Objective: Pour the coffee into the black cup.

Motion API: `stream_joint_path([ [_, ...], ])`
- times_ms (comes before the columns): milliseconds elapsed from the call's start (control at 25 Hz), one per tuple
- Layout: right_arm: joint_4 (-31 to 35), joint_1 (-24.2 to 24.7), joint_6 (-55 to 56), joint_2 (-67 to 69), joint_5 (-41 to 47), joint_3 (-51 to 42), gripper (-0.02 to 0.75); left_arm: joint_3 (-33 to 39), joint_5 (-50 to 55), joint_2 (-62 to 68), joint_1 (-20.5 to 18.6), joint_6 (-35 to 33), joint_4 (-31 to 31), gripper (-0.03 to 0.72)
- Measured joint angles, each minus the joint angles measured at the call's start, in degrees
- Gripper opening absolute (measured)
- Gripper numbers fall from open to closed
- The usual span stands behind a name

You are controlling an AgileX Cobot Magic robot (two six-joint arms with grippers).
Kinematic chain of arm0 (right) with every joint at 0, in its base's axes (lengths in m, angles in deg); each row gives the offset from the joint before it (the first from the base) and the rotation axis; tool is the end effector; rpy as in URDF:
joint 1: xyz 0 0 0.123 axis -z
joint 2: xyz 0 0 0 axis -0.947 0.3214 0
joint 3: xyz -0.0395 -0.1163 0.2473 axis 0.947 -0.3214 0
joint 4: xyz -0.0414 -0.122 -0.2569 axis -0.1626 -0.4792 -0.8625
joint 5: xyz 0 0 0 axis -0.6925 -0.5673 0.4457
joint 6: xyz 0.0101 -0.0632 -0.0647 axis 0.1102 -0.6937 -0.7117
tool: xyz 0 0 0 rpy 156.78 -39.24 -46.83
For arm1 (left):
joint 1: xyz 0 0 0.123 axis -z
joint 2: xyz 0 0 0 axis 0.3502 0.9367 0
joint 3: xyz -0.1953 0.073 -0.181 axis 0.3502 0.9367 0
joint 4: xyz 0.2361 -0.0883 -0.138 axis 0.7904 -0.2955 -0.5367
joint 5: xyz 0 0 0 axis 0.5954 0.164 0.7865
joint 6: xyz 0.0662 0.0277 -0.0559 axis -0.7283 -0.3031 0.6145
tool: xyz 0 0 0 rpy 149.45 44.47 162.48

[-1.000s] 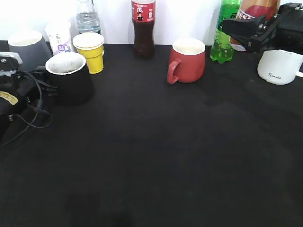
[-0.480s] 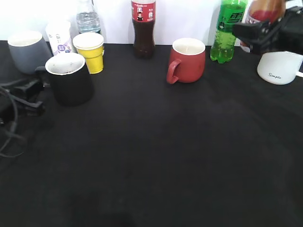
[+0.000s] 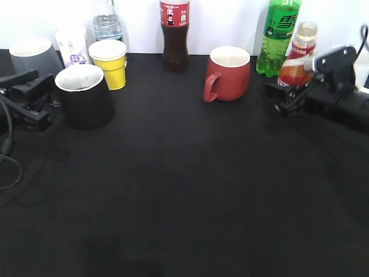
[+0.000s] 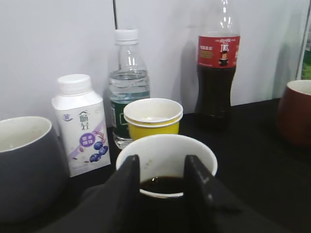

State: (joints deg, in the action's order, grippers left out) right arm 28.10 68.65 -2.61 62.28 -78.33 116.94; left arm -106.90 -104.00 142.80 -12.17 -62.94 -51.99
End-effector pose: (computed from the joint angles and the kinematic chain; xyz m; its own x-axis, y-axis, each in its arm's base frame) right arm 0.3728 0.0590 0.0731 -0.1644 -0.1487 -0.9751 -0.5206 0.8528 -0.0423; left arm 0.2612 -0.0630 0.1327 0.0058 0.0354 -0.9994 0.4057 0.9134 0.0347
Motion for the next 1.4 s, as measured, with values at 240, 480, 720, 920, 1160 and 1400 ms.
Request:
stream_joint_path([
  [240,2.4,0.0,-2.26,4.13,-4.97,0.1,0.528,0.0,0.05,0.0,0.0,0.0,0.19,0.241],
  [480,2.45,0.0,1.13,3.86,-3.74,0.09,0.646,0.04,0.53,-1.35,0.0,0.0,0.4,0.241],
  [720,5.44,0.0,2.64,-0.78,-3.09,-7.55,0.667,0.04,4.71,-4.87,0.0,0.22,0.61,0.241],
  [920,8.94,0.0,2.4,-7.62,0.22,-14.44,0.664,0.04,20.06,-10.37,0.0,2.29,0.68,0.299],
  [1160,8.09,0.0,4.05,-23.22,27.74,-13.99,0.628,-1.72,42.59,-21.44,0.8,19.86,2.78,0.422],
  [1400,9.69,-10.64,10.44,-34.06,60.42,-4.18,0.599,-8.55,79.77,-33.51,14.47,21.26,-4.19,0.424],
])
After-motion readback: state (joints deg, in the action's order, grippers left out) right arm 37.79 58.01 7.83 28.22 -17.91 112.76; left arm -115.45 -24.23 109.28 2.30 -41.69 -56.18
